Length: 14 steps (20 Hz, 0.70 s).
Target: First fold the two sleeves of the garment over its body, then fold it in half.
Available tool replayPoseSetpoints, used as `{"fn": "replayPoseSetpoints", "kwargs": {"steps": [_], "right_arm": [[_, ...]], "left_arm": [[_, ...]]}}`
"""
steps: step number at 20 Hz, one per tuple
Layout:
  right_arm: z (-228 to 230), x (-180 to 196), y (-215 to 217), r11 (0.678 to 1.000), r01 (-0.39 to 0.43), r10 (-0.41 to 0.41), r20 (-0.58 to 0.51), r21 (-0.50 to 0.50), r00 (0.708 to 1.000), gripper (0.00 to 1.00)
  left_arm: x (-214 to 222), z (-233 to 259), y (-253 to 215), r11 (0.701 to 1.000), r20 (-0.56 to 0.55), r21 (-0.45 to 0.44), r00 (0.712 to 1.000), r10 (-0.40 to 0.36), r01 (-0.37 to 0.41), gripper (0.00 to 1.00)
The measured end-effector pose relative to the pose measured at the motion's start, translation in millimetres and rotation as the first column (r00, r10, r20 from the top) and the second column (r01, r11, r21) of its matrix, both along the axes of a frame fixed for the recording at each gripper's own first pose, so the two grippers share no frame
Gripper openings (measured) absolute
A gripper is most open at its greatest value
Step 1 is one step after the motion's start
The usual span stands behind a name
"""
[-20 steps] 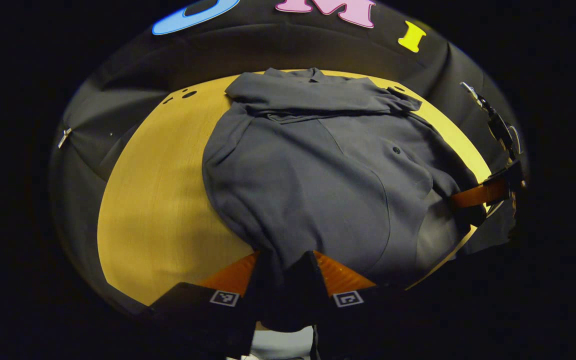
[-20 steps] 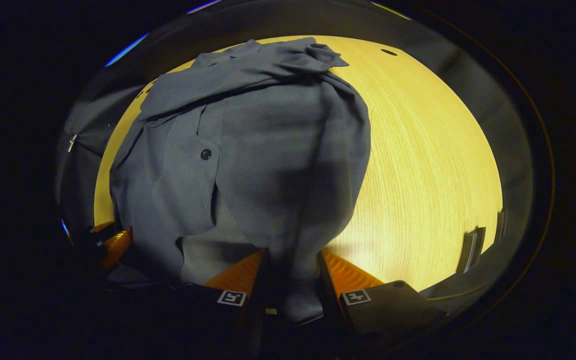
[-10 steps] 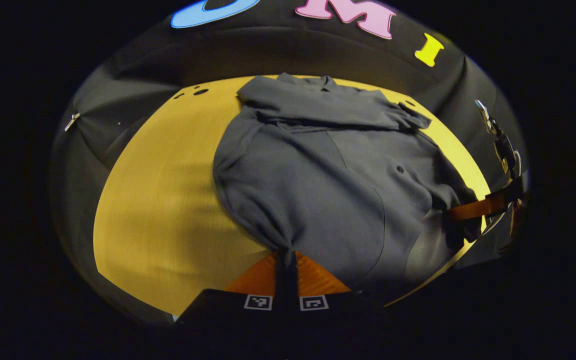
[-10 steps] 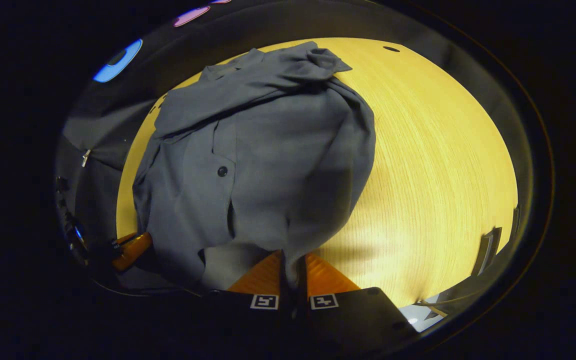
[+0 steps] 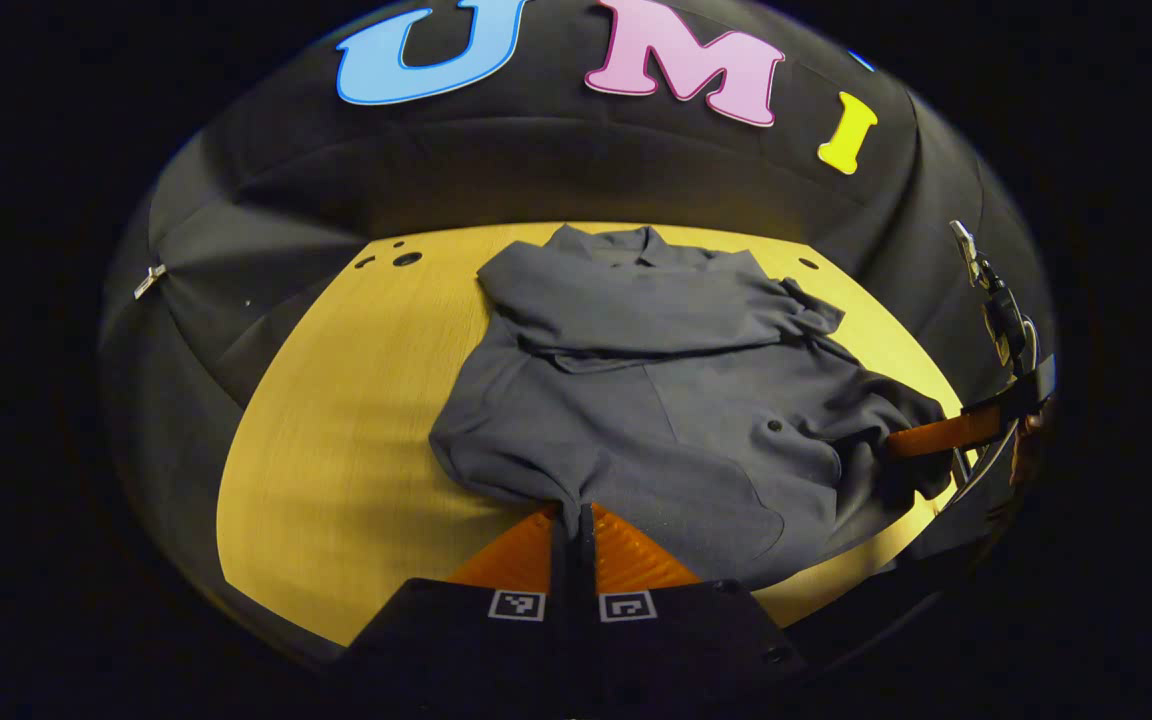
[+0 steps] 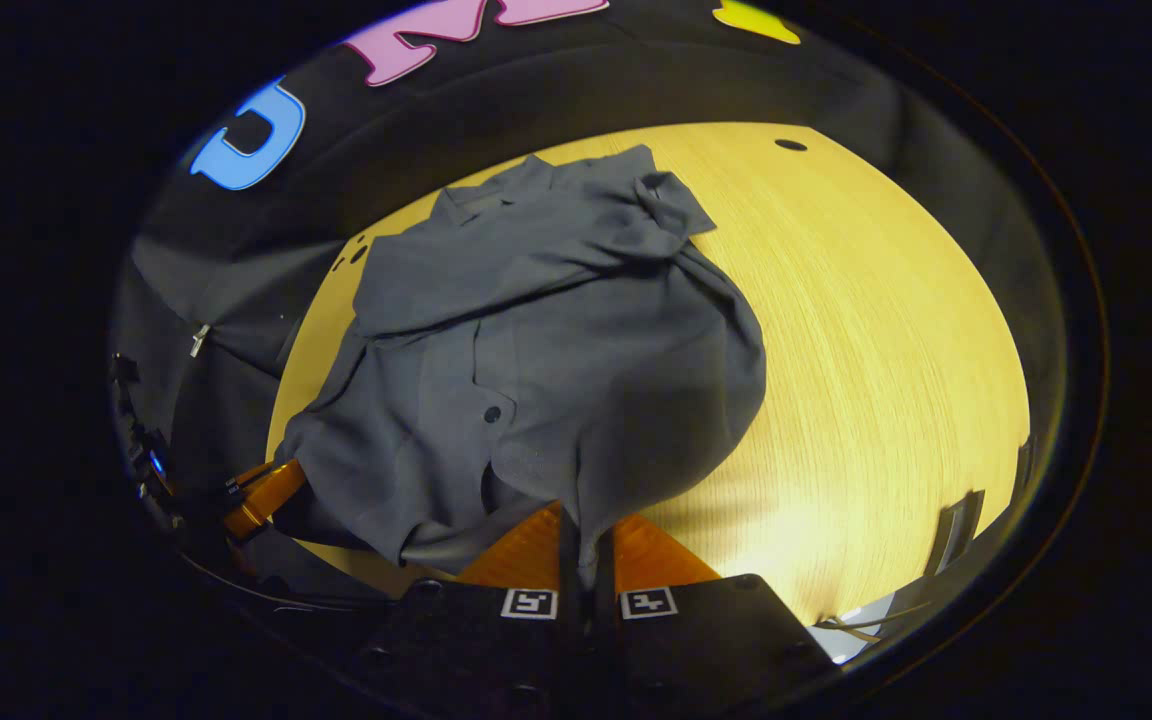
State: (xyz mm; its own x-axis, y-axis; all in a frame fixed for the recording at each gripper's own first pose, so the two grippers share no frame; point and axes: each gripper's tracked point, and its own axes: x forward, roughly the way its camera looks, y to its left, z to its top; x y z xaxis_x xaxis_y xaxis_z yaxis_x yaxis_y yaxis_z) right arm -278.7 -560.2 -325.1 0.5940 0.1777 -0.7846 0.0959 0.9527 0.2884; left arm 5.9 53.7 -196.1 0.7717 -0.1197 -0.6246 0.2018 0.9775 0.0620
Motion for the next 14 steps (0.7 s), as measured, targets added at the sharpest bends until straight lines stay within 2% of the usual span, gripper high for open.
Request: {"fn": "replayPoseSetpoints", "kwargs": {"steps": [4, 9, 14], "right_arm": [[12, 14, 2, 1.0, -0.011, 0.011, 0.037, 0.003, 0.999, 0.08], [33, 32, -8, 0.999, -0.021, 0.024, 0.083, -0.032, 0.996, 0.08], [56, 66, -16, 0.999, -0.02, 0.026, 0.14, -0.042, 0.99, 0.08]], "left_arm": [[12, 12, -7, 0.999, 0.008, -0.046, 1.0, 0.01, -0.01, 0.05], [31, 32, -13, 0.999, 0.031, -0.051, 1.0, 0.001, 0.001, 0.05], [62, 62, -8, 0.999, 0.09, -0.054, 0.996, 0.006, -0.002, 0.05]]}}
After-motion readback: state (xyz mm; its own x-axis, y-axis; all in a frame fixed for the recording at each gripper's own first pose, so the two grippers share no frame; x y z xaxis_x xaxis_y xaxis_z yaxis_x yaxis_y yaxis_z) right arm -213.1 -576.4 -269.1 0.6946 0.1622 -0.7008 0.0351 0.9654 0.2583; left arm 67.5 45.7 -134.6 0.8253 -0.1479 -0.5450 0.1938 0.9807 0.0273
